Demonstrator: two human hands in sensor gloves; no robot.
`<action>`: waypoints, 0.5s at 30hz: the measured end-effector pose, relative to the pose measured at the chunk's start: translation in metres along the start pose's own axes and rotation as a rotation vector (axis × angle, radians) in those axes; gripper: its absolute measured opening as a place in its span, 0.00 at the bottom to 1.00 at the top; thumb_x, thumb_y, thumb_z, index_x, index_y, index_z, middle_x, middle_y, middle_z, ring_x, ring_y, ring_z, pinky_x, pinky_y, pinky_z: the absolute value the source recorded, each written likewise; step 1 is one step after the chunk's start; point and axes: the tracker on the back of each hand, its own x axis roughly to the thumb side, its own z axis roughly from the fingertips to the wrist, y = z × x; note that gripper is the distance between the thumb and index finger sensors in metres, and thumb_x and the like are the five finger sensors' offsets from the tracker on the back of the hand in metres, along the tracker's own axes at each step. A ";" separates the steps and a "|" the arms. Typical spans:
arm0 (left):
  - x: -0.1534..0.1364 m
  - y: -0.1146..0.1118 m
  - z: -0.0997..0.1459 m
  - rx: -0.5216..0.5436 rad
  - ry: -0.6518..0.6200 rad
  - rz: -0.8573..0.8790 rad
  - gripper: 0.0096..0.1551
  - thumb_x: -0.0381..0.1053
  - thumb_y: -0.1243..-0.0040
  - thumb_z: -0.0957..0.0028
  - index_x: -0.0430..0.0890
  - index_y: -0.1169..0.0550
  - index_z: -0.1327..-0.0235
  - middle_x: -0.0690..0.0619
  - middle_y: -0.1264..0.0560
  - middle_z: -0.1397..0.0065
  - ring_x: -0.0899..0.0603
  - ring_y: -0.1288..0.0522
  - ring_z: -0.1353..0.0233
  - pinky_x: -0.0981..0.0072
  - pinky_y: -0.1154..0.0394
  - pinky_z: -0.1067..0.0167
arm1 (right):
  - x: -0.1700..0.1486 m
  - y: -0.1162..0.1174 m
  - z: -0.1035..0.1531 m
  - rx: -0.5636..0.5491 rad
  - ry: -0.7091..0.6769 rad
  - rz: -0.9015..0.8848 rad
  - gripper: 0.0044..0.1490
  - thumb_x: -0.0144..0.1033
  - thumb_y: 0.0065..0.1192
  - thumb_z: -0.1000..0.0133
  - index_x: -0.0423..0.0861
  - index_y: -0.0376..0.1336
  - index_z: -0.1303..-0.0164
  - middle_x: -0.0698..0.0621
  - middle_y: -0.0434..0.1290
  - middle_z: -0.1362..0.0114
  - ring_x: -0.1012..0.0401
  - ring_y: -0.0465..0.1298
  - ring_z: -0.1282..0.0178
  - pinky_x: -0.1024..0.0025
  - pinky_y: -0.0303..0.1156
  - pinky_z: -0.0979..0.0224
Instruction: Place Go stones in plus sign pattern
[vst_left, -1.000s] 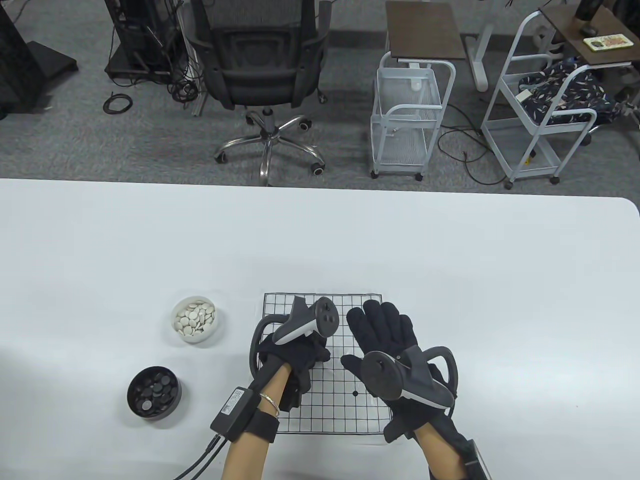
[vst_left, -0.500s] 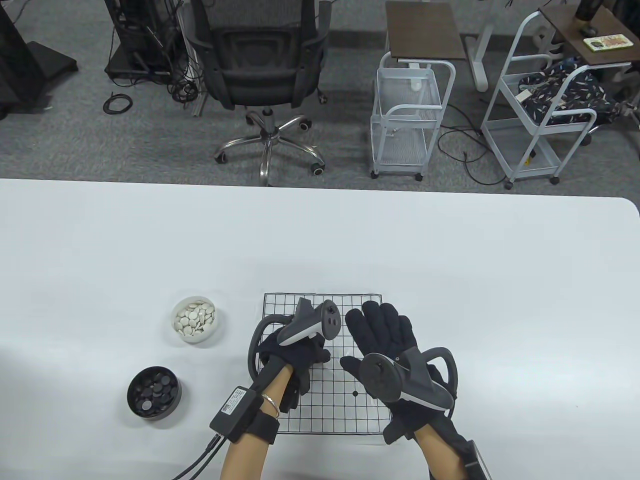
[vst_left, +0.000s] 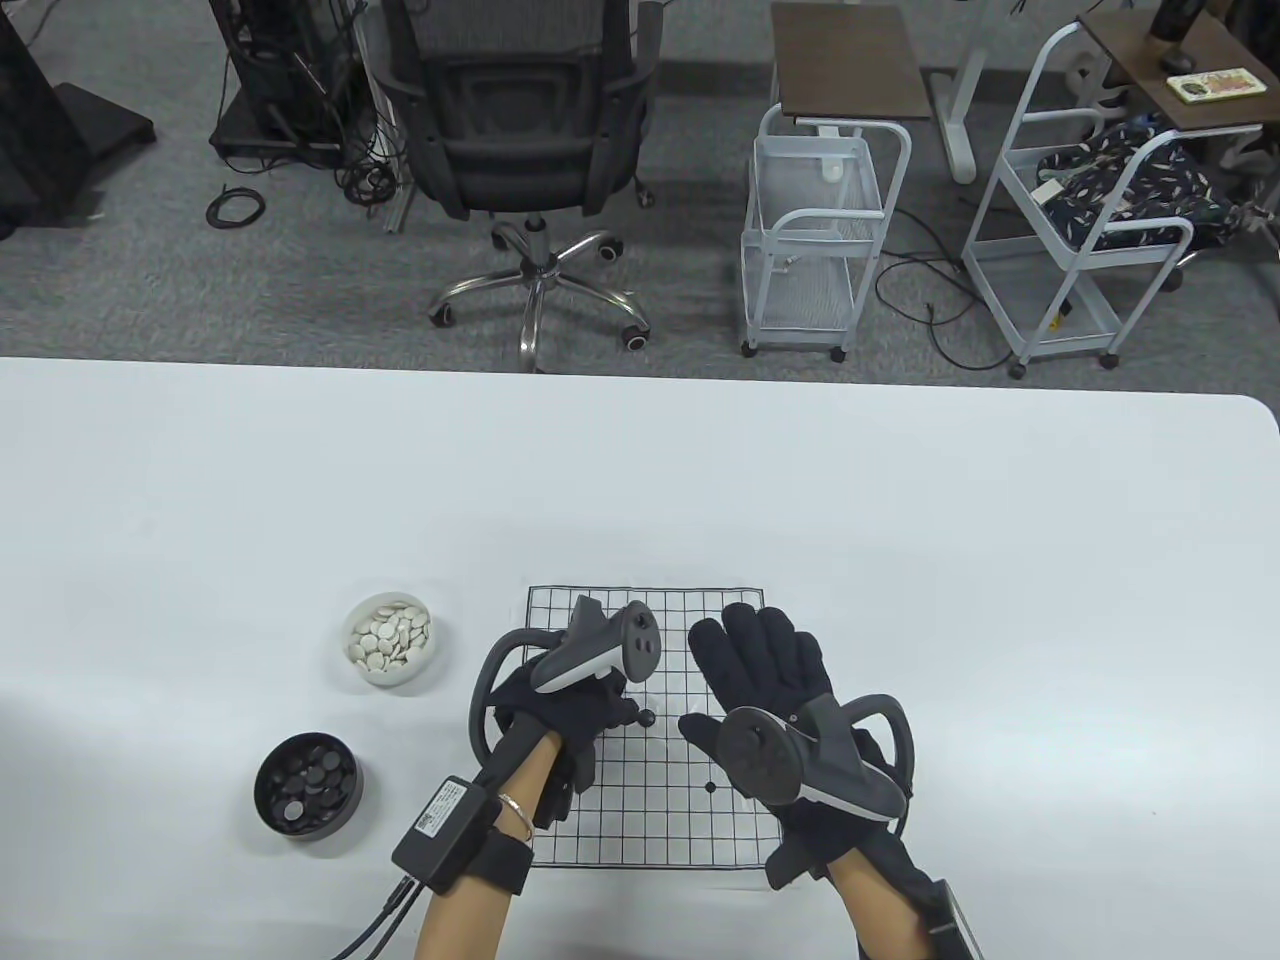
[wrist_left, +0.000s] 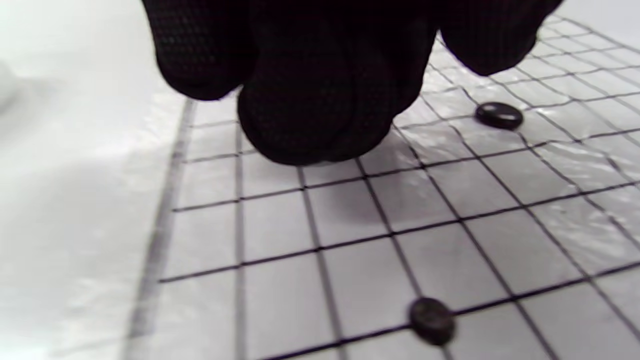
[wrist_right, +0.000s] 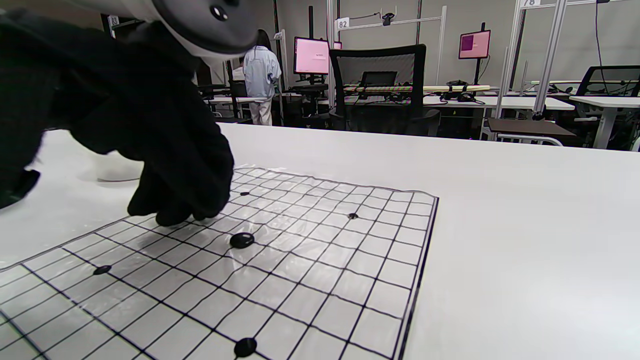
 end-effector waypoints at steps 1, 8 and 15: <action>-0.005 0.002 0.005 0.020 -0.002 -0.007 0.29 0.65 0.48 0.51 0.53 0.21 0.43 0.56 0.14 0.46 0.56 0.14 0.51 0.59 0.21 0.40 | 0.000 0.000 0.000 -0.001 0.000 0.002 0.50 0.60 0.34 0.37 0.45 0.31 0.12 0.35 0.39 0.11 0.35 0.43 0.12 0.42 0.43 0.17; -0.071 0.008 0.067 0.204 0.045 -0.058 0.35 0.67 0.48 0.51 0.53 0.26 0.33 0.55 0.17 0.35 0.53 0.16 0.40 0.53 0.24 0.33 | 0.001 0.000 0.000 0.001 0.002 0.008 0.50 0.59 0.34 0.37 0.45 0.31 0.12 0.35 0.40 0.11 0.35 0.43 0.13 0.42 0.43 0.17; -0.141 -0.013 0.117 0.309 0.279 -0.149 0.38 0.68 0.44 0.55 0.52 0.26 0.33 0.55 0.17 0.36 0.54 0.15 0.43 0.55 0.23 0.35 | 0.002 0.000 0.000 0.007 0.003 0.013 0.50 0.60 0.34 0.37 0.45 0.31 0.12 0.35 0.40 0.11 0.35 0.44 0.13 0.42 0.43 0.17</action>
